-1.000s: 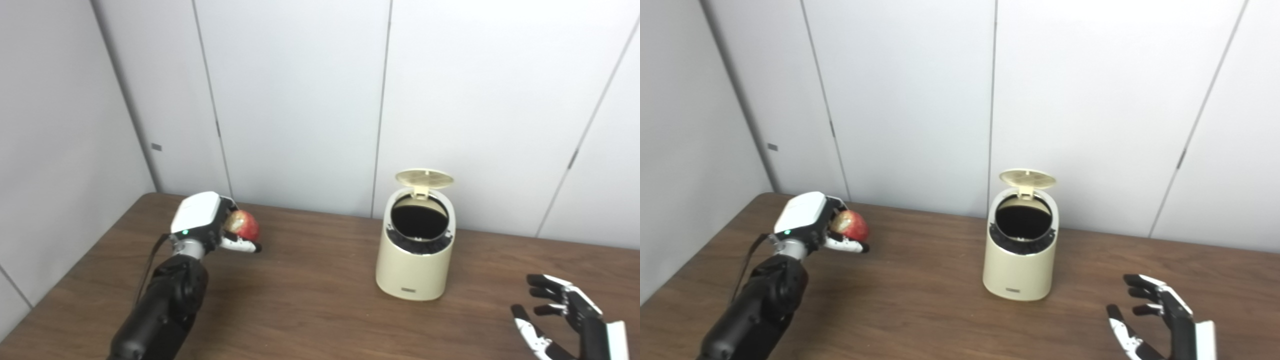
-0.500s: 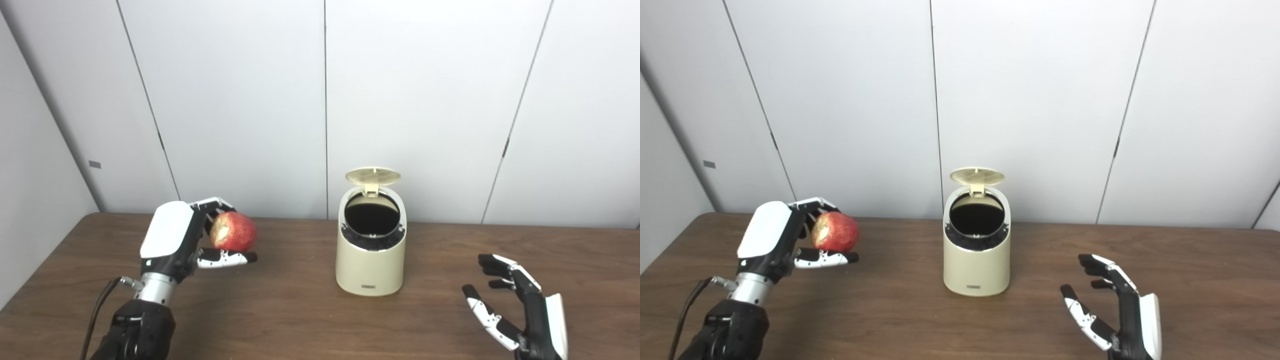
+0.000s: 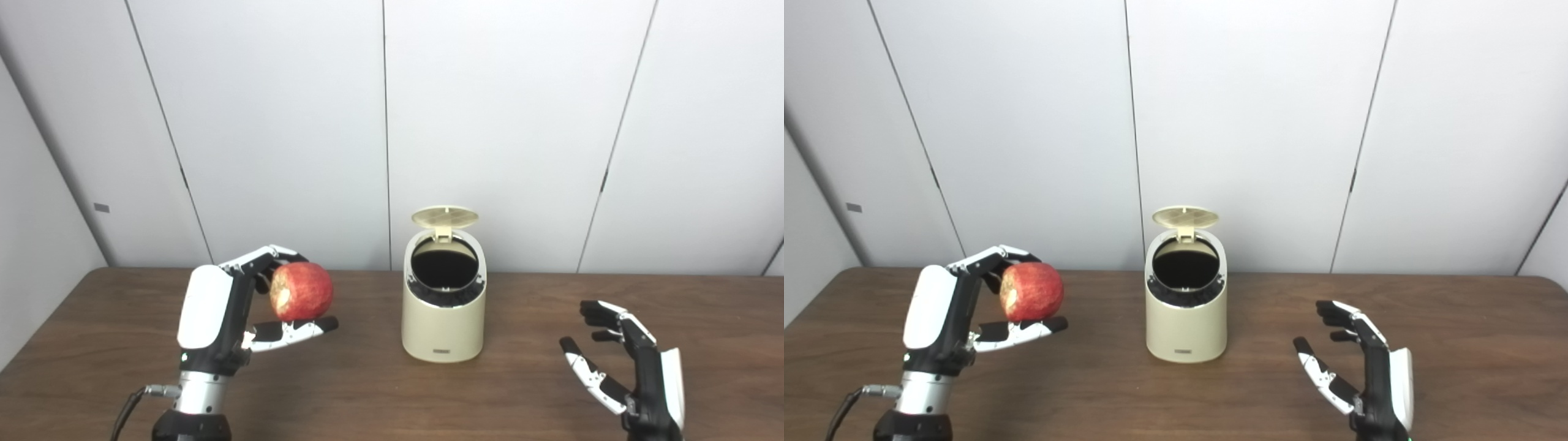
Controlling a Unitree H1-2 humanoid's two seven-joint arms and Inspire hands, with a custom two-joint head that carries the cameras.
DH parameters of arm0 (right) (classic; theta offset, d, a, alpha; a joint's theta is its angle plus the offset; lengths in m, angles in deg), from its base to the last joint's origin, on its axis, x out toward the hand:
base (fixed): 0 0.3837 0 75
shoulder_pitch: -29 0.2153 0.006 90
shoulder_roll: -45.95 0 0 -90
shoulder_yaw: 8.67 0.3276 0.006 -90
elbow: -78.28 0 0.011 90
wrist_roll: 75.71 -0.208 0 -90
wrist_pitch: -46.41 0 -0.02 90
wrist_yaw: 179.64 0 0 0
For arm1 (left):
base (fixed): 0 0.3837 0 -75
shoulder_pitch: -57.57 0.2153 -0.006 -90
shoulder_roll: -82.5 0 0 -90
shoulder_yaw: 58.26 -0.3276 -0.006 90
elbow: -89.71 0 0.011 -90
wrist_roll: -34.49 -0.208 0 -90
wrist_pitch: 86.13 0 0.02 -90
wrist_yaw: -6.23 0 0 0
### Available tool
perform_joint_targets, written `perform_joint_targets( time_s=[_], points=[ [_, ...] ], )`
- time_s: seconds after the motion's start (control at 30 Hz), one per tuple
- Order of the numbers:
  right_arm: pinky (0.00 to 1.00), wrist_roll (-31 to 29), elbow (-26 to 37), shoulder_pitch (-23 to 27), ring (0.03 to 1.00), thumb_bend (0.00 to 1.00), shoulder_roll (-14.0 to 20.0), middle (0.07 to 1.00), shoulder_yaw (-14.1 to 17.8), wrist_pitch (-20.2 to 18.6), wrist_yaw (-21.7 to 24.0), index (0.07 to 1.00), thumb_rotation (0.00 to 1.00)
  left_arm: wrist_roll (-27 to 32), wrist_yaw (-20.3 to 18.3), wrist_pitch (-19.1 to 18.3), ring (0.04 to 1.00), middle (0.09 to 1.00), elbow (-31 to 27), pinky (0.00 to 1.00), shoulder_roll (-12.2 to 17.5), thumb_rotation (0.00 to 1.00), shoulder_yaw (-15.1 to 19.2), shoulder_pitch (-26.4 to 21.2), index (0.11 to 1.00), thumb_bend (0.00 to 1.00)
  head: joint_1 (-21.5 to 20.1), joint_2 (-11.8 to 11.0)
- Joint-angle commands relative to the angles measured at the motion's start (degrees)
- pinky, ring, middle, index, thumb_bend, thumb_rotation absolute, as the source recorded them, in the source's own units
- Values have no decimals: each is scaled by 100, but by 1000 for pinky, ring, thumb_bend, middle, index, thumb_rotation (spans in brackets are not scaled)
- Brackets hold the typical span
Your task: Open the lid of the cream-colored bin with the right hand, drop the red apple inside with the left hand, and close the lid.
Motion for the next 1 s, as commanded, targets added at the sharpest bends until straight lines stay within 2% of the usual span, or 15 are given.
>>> perform_joint_targets(
  time_s=[0.0,0.4,0.53,0.6,0.7,0.83,0.97],
  points=[
    [567,71,-250,-102,663,258,11,674,-14,171,-90,665,258,86,12,104,459,521,-247,360,-47,0,47,-174,468,476,-7,6],
    [566,163,-288,-79,661,263,-16,671,-63,194,-214,662,246,15,-210,61,448,510,-259,361,-618,0,-222,-478,486,477,-107,14],
    [562,154,-325,-73,660,266,-23,674,-76,216,-233,663,217,-195,-303,-36,447,506,-191,358,-791,0,-379,-675,490,477,-101,11],
    [559,186,-306,-82,659,266,-30,679,-83,170,-239,668,236,-291,-314,-49,445,505,-139,353,-859,0,-464,-753,485,477,-106,9],
    [563,201,-282,-91,660,265,-49,681,-95,151,-239,670,252,-379,-295,1,445,511,15,349,-980,0,-613,-878,485,476,-153,14],
    [553,169,-284,-97,658,263,-64,680,-115,216,-232,671,216,-503,-313,-27,441,520,231,342,-1140,0,-796,-1061,496,475,-203,21],
    [553,230,-206,-116,657,259,-91,681,-122,106,-230,673,223,-625,-253,41,431,517,602,332,-1228,0,-929,-1321,505,474,-245,24]
  ],
)
